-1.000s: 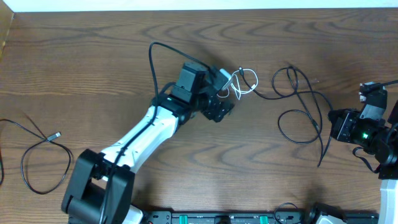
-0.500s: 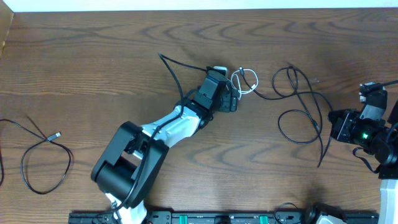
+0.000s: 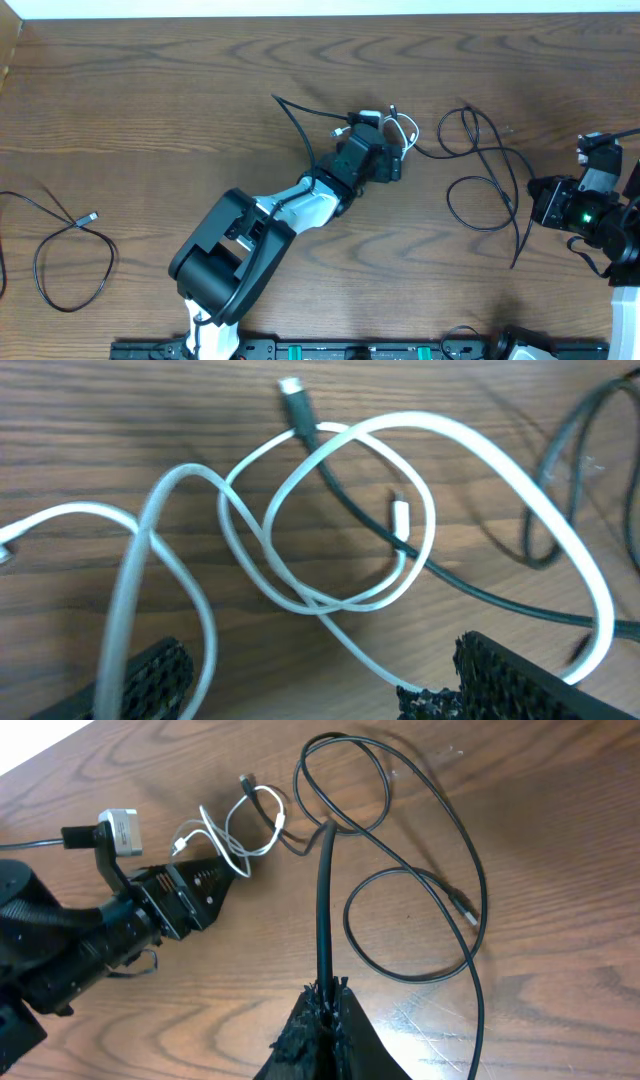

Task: Untangle cables

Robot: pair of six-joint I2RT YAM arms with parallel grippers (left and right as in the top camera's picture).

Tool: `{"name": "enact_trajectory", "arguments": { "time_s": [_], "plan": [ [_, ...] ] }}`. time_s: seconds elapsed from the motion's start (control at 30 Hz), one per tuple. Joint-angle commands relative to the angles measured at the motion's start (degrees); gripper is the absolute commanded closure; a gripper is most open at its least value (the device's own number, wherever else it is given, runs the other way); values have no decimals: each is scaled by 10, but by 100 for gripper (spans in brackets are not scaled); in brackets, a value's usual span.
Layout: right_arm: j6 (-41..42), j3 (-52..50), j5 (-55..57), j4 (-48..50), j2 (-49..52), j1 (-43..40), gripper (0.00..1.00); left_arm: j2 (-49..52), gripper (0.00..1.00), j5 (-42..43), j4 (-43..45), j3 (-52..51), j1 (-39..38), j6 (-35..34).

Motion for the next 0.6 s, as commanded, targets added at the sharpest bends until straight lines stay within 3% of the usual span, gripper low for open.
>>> {"name": "enact_trajectory", "arguments": {
  "time_s": [0.0, 0.1, 0.17, 0.3, 0.37, 0.57],
  "plan": [
    [-11, 10, 0, -1, 15, -2, 99, 4, 16, -11, 10, 4, -19, -7],
    [-11, 10, 0, -1, 27, 0, 99, 4, 16, -12, 13, 4, -22, -7],
    [-11, 10, -2, -1, 31, 0, 99, 5, 24, -14, 19, 4, -22, -7],
    [-13, 10, -2, -1, 31, 0, 99, 7, 62, -16, 29, 4, -22, -3],
    [-17, 10, -2, -1, 31, 0, 99, 7, 92, -18, 36, 4, -22, -3],
    [-19, 10, -2, -7, 31, 0, 99, 7, 93, -18, 39, 4, -21, 6]
  ]
}}
